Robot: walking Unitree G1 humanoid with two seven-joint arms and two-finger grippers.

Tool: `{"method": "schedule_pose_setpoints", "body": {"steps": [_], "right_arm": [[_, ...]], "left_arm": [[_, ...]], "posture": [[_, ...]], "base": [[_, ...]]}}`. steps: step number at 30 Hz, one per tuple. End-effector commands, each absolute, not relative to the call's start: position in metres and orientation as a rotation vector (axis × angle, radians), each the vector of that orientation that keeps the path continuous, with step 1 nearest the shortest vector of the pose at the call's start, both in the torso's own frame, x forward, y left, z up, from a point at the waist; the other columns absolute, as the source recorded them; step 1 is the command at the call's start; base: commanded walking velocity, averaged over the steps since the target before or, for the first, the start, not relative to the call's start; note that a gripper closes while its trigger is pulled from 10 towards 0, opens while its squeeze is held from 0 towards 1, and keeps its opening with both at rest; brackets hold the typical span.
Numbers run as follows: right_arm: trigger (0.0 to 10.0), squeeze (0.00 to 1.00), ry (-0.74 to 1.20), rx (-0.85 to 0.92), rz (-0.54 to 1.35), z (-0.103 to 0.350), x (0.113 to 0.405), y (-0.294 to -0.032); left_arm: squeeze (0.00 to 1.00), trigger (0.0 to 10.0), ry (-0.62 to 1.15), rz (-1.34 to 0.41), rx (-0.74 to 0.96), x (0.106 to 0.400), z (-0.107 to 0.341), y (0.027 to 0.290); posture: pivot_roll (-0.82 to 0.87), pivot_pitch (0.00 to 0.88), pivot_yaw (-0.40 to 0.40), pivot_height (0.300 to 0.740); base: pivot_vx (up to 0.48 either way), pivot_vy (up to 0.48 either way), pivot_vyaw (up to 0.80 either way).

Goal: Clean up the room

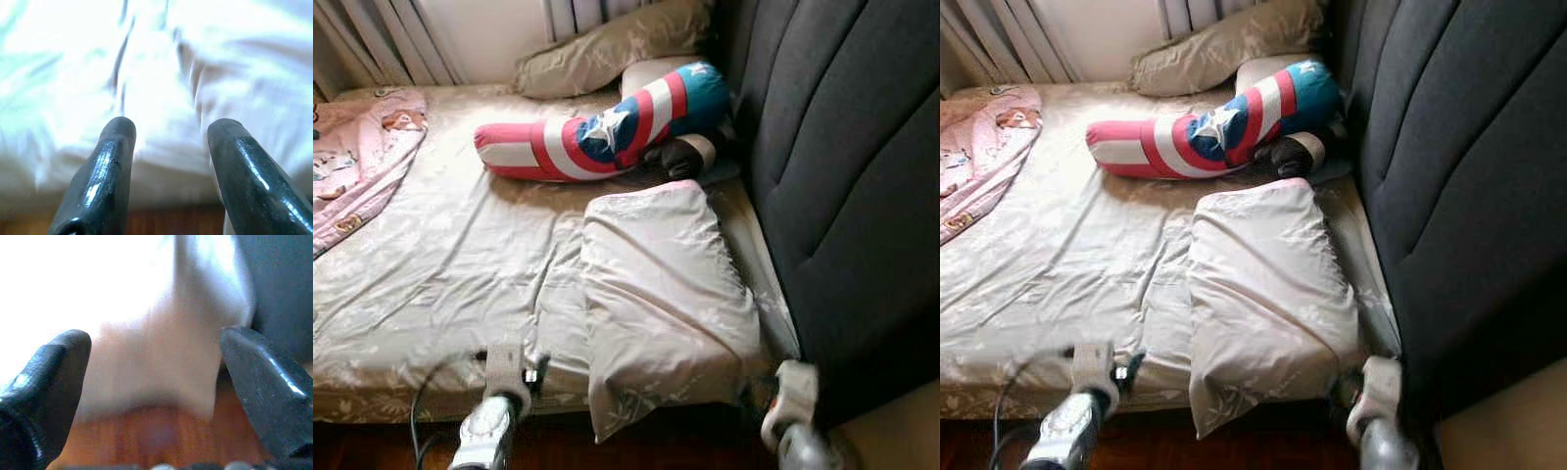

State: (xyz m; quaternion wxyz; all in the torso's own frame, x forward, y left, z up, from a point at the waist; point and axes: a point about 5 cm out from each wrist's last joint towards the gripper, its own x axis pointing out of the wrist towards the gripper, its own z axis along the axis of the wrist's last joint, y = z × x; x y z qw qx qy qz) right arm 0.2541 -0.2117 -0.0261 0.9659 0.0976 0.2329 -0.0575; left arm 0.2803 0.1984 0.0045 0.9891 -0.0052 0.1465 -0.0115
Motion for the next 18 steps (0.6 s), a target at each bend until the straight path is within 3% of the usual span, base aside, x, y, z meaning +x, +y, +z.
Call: {"method": "schedule_pose_setpoints", "body": {"steps": [1, 8, 18], "right_arm": [[10.0, 0.00, 0.439, 0.215, -0.106, -0.025, 0.254, -0.209], [10.0, 0.00, 0.252, 0.194, -0.043, -0.001, 0.269, -0.206], [10.0, 0.00, 0.122, 0.206, -0.035, 0.011, 0.262, -0.196]], "left_arm": [[0.00, 10.0, 0.249, -0.036, -0.015, 0.281, 0.009, 0.197], [0.00, 10.0, 0.073, -0.099, -0.015, 0.282, 0.032, 0.184], [0.00, 10.0, -0.025, -0.119, -0.033, 0.279, 0.049, 0.178]], "posture": [[0.02, 0.084, 0.012, 0.740], [0.01, 0.064, 0.004, 0.740], [0.01, 0.026, 0.000, 0.740]], "base": [[0.000, 0.000, 0.00], [0.000, 0.000, 0.00], [0.000, 0.000, 0.00]]}}
